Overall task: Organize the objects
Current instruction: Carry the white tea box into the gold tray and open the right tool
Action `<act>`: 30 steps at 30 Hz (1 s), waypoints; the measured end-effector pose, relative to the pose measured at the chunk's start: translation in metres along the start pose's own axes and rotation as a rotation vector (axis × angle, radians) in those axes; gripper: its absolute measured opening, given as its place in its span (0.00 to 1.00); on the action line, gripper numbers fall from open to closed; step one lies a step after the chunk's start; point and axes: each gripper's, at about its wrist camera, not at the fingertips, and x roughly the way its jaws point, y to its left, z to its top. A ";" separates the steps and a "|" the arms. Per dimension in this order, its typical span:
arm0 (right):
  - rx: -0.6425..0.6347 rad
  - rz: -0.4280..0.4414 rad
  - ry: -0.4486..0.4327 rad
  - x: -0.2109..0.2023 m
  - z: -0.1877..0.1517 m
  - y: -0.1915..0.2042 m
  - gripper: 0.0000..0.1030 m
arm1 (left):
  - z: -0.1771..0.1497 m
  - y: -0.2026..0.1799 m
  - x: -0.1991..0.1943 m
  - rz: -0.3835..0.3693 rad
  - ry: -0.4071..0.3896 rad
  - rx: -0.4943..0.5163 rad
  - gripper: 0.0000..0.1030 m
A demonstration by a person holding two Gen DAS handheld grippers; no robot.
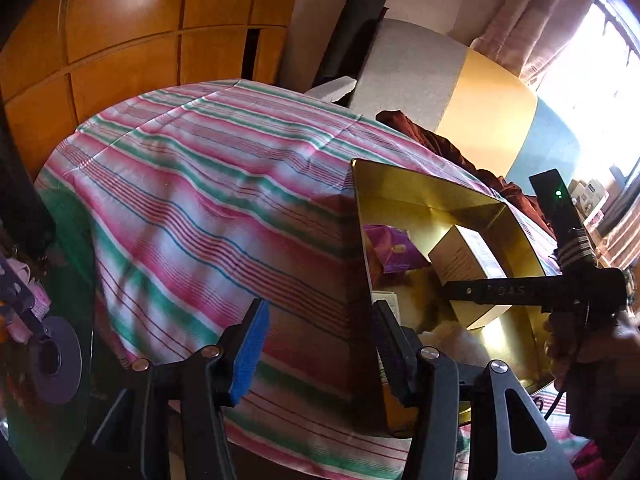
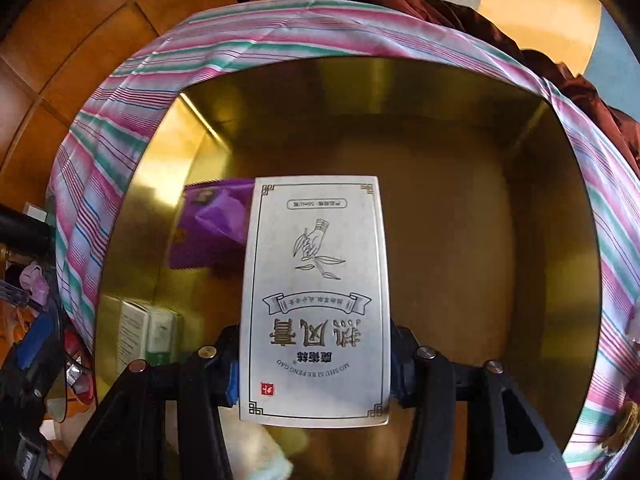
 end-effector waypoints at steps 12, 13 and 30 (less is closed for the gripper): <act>0.002 0.201 -0.088 -0.027 -0.008 0.013 0.70 | -0.001 0.000 -0.004 0.004 -0.023 0.013 0.55; -0.004 0.195 -0.107 -0.033 -0.010 0.011 0.70 | -0.001 -0.001 -0.005 0.003 -0.024 0.016 0.55; 0.004 -0.015 -0.326 -0.104 -0.077 -0.041 0.82 | -0.005 -0.043 -0.029 0.016 -0.084 0.132 0.83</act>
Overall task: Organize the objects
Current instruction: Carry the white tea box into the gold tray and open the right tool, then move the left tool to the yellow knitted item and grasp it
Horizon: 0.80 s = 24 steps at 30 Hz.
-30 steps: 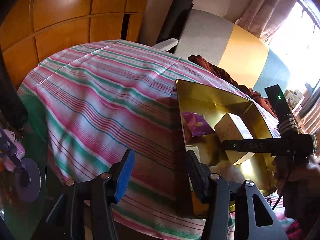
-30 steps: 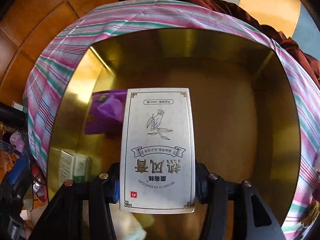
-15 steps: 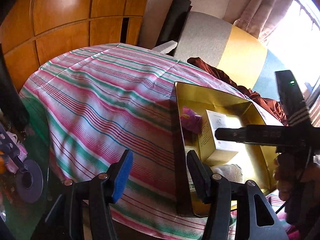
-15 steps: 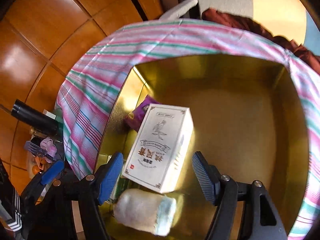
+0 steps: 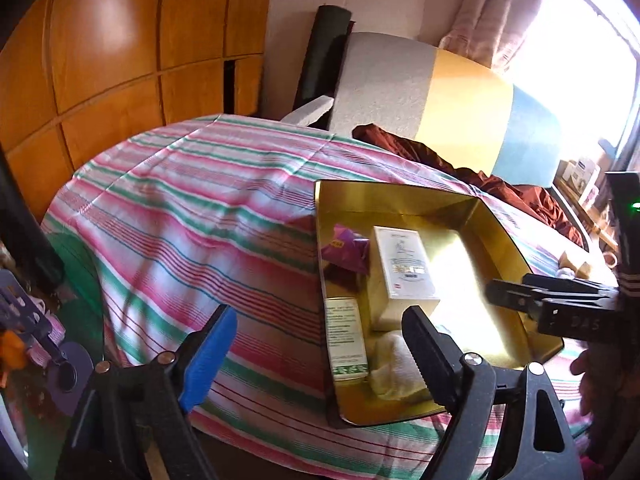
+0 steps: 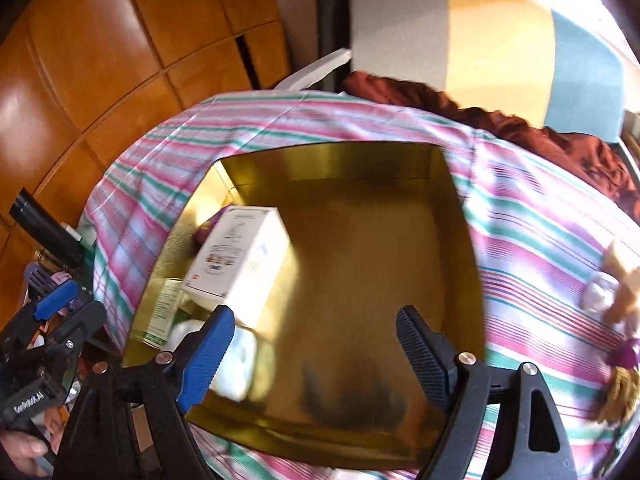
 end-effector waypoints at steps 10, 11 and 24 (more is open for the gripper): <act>0.162 -0.153 -0.104 -0.057 -0.027 -0.091 0.92 | 0.000 -0.045 -0.005 -0.069 0.008 0.095 0.86; 0.186 -0.176 -0.112 -0.063 -0.031 -0.102 0.93 | 0.000 -0.050 -0.005 -0.079 0.009 0.105 0.87; 0.668 -0.427 -0.270 -0.172 -0.101 -0.286 0.99 | -0.002 -0.143 -0.002 -0.238 0.022 0.302 1.00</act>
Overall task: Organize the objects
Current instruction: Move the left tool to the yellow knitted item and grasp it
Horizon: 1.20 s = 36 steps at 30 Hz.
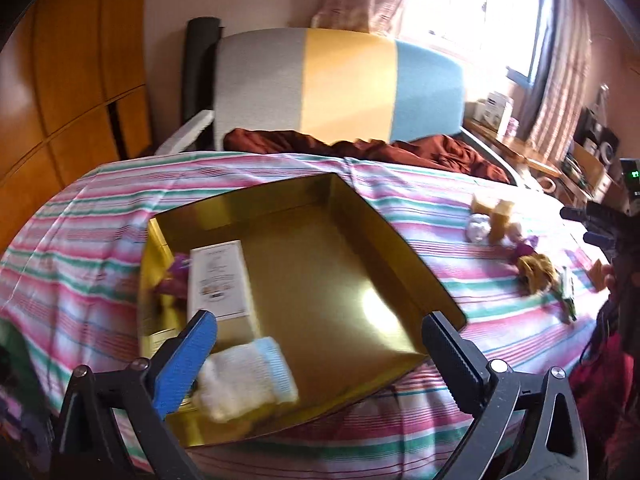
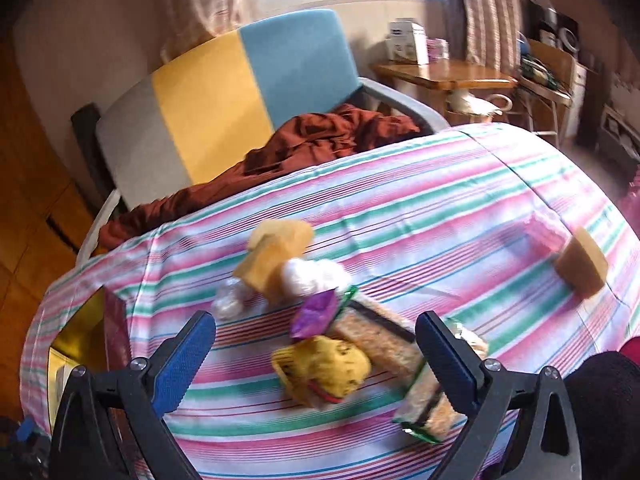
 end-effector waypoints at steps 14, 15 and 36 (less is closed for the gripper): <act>0.425 0.160 -0.061 -0.001 -0.006 -0.104 0.99 | 0.026 -0.134 0.050 -0.262 0.096 0.212 1.00; 0.423 0.171 -0.058 -0.001 -0.006 -0.104 0.99 | 0.027 -0.144 0.056 -0.277 0.105 0.221 1.00; 0.485 0.285 -0.069 0.000 -0.008 -0.113 0.99 | 0.048 -0.278 0.160 -0.463 0.287 0.244 0.99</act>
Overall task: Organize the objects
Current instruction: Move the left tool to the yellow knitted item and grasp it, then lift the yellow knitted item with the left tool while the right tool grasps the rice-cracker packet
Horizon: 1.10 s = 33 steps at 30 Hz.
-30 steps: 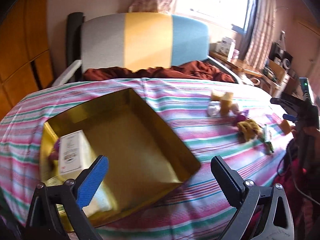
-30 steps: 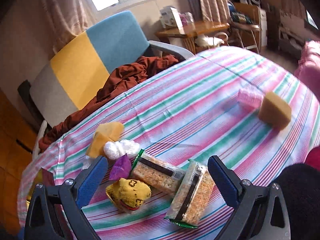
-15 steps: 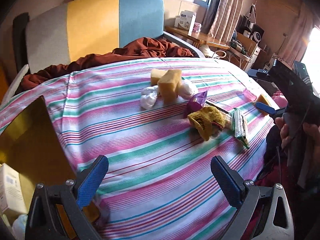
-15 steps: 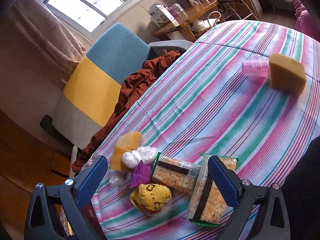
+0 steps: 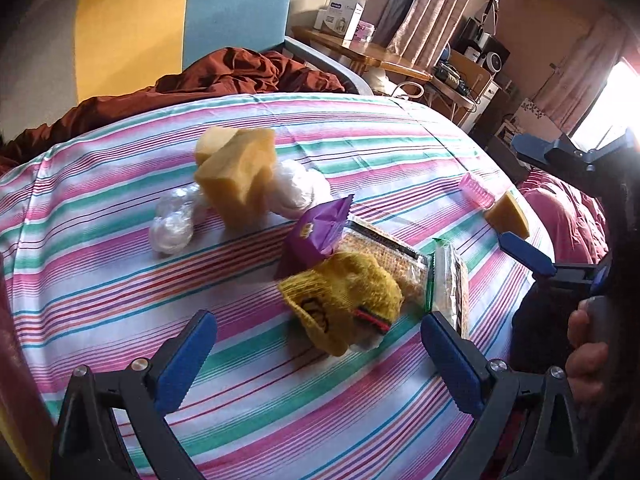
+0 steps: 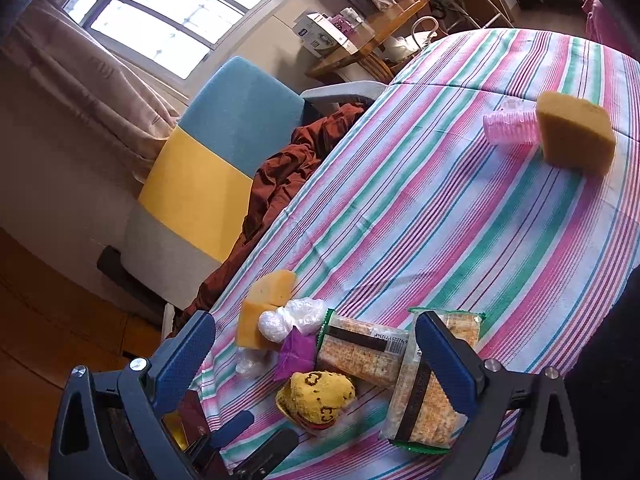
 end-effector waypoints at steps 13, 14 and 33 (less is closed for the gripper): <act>-0.032 -0.040 0.012 0.004 0.000 0.003 0.99 | -0.008 0.004 0.027 -0.053 0.013 -0.002 0.53; -0.032 -0.043 0.013 0.004 0.000 0.003 0.99 | -0.015 0.008 0.019 -0.053 0.003 -0.002 0.52; 0.075 -0.442 0.138 0.034 -0.002 -0.021 0.94 | -0.100 0.039 -0.026 -0.023 -0.127 0.051 0.52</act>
